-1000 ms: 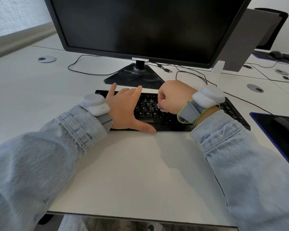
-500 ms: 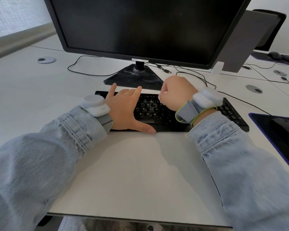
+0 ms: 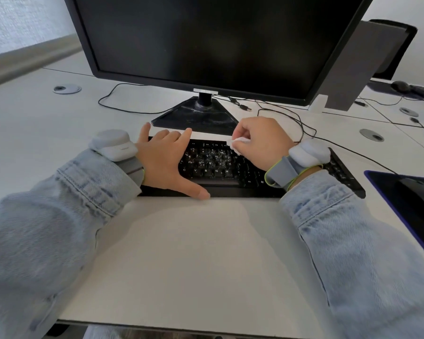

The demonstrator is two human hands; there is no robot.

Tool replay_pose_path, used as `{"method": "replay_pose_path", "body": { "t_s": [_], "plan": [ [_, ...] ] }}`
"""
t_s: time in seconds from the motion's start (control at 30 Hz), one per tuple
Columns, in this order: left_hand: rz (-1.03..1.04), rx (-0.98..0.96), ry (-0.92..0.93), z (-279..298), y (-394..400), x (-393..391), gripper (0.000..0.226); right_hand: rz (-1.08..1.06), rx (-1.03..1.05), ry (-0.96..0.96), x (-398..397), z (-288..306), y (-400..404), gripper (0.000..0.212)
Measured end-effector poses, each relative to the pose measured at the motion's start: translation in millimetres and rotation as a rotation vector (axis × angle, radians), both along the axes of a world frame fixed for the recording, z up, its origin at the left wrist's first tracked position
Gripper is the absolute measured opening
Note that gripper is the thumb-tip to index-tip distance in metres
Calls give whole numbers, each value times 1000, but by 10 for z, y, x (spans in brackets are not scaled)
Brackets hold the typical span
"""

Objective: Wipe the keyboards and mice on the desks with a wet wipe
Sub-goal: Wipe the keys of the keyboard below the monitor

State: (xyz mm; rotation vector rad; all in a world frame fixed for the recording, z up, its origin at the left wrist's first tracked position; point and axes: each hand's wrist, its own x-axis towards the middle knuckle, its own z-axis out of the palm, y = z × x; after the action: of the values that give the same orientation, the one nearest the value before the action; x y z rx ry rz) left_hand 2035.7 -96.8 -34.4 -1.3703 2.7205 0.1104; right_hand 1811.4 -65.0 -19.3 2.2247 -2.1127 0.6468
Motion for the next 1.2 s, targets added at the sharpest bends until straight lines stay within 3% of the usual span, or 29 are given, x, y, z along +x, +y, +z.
{"method": "replay_pose_path", "body": {
  "t_s": [0.1, 0.33, 0.53, 0.83, 1.03, 1.2],
  "plan": [
    [31, 19, -21, 29, -19, 52, 163, -9, 44, 104, -58, 37, -11, 13],
    [26, 39, -5, 50, -3, 25, 163, 161, 67, 86, 240, 3, -65, 11],
    [32, 34, 22, 39, 11, 15, 165, 71, 105, 158, 78, 62, -27, 13],
    [26, 51, 15, 54, 6, 10, 166, 188, 72, 72, 256, -33, -83, 10],
    [18, 25, 48, 12, 2, 7, 165, 46, 112, 185, 39, 59, -56, 13],
    [-15, 32, 31, 34, -20, -21, 162, 156, -32, 22, 289, 11, -61, 12]
  ]
}}
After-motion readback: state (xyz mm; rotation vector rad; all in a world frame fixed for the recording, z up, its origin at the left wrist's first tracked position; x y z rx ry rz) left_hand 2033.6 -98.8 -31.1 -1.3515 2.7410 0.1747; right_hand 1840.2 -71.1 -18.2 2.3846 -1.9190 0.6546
